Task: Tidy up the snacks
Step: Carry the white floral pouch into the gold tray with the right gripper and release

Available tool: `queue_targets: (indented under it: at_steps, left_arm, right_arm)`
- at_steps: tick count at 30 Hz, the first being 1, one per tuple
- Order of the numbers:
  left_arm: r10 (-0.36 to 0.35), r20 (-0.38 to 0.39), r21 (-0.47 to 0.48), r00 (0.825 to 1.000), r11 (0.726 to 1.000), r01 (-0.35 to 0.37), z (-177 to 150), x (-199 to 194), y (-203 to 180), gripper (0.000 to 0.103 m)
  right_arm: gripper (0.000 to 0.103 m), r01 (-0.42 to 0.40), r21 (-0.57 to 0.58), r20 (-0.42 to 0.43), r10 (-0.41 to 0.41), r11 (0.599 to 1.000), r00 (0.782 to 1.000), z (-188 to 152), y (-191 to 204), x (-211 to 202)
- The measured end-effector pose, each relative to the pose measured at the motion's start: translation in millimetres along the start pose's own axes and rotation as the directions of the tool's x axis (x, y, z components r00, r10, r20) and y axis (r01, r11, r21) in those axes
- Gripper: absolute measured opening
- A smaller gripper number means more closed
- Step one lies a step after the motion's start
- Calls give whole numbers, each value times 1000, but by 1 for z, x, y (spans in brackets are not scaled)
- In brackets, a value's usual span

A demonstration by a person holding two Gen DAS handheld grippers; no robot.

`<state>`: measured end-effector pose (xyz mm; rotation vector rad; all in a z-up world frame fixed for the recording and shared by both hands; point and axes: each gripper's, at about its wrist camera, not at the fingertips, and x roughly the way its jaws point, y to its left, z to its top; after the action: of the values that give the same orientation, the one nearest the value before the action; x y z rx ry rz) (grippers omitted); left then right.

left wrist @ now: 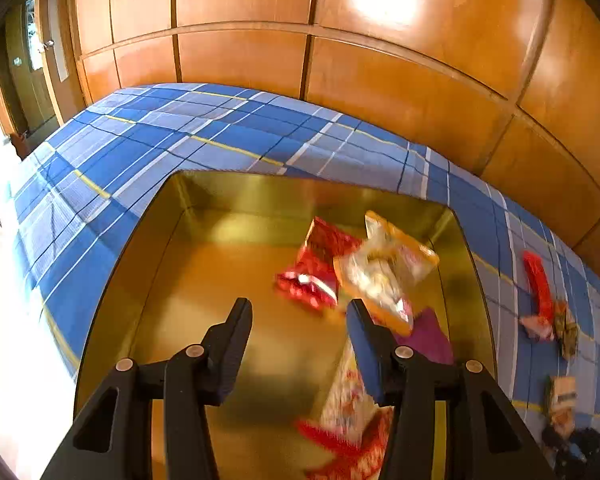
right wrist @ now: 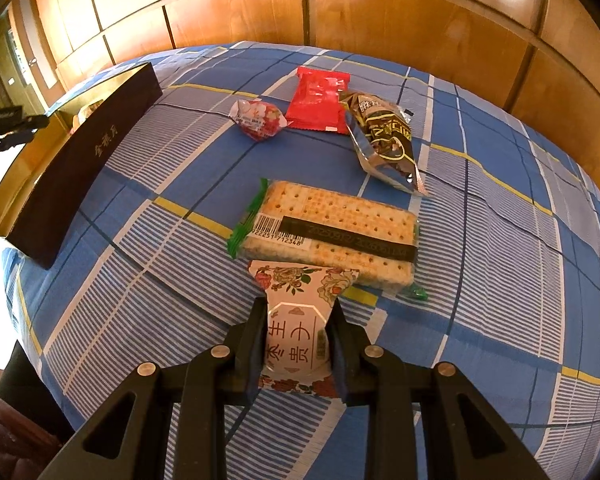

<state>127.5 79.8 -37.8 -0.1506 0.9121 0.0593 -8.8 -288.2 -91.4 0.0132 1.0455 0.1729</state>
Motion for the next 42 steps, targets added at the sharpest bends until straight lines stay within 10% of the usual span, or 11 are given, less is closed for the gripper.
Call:
queue_targets:
  at_steps: [42]
  left_arm:
    - [57, 43, 33, 997, 998, -58, -62, -48, -4, 66]
  right_arm:
    - [28, 79, 33, 57, -81, 996, 995, -6, 8, -8]
